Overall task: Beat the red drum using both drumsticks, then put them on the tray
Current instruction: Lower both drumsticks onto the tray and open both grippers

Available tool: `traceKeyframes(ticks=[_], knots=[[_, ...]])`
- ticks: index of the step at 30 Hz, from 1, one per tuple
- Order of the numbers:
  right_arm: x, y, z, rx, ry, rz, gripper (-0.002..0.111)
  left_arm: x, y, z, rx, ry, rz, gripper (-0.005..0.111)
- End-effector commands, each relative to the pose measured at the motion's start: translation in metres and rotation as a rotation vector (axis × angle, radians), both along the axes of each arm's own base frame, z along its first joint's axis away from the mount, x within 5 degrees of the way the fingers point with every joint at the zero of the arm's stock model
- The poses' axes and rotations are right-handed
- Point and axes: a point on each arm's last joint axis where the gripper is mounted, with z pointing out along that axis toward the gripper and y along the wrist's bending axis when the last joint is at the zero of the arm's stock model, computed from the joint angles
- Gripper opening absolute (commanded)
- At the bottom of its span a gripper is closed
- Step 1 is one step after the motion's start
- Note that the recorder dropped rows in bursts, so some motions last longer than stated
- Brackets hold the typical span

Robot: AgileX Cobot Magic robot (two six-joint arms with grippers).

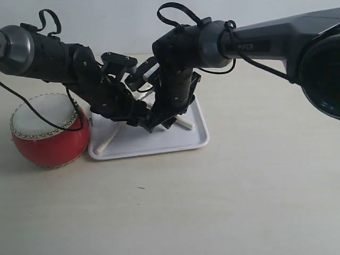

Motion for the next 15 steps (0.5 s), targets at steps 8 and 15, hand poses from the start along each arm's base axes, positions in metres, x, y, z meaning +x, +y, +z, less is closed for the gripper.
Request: traceKeyframes(ticks=[8, 15], knots=[[-0.018, -0.010, 0.072, -0.007, 0.004, -0.024, 0.029, -0.017, 0.006, 0.080, -0.064, -0.083, -0.018, 0.071], [-0.037, -0.019, 0.134, 0.054, -0.044, -0.044, 0.000, -0.042, 0.017, 0.138, -0.105, -0.108, -0.029, 0.020]])
